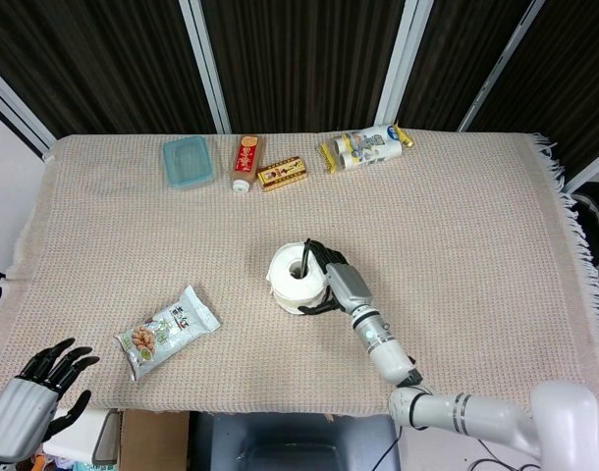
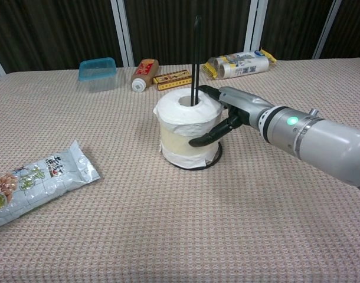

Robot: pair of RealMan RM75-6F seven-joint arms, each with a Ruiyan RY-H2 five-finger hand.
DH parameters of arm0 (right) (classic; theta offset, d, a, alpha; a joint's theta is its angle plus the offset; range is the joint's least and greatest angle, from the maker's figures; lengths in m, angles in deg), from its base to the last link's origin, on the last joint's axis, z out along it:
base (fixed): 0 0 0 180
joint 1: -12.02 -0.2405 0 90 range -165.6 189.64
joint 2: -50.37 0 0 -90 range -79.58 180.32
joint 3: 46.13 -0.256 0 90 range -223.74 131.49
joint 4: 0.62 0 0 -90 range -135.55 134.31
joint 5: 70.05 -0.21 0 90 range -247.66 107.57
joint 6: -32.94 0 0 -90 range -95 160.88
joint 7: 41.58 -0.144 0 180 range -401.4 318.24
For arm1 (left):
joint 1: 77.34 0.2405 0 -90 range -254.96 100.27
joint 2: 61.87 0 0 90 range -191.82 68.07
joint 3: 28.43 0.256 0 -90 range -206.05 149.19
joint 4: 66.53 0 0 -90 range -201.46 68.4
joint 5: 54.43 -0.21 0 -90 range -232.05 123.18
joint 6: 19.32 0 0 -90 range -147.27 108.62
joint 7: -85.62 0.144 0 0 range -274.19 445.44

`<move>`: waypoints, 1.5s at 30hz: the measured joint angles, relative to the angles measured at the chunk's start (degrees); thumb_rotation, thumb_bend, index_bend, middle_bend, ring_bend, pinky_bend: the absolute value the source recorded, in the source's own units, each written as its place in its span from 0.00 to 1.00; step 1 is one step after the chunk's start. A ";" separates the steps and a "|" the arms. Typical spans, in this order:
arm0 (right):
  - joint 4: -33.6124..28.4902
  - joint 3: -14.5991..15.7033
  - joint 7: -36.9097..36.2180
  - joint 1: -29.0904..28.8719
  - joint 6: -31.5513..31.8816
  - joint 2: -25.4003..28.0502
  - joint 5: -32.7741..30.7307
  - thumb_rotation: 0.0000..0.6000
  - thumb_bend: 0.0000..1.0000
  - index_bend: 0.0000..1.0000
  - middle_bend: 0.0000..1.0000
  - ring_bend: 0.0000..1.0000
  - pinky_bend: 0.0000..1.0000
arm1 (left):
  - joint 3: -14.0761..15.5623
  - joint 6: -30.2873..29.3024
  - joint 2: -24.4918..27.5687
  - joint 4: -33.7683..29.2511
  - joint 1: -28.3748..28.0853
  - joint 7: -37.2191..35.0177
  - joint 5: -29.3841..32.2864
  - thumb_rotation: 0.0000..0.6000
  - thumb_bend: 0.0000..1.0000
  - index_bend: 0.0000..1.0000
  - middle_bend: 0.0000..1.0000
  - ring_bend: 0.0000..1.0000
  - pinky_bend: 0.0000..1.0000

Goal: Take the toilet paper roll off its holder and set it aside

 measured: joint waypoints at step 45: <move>-36.69 -18.26 7.37 1.47 14.60 23.74 -4.69 1.00 0.16 0.69 0.52 0.49 0.50 | 1.67 3.79 -0.24 -0.70 -0.89 2.50 -0.93 1.00 0.39 0.30 0.27 0.17 0.30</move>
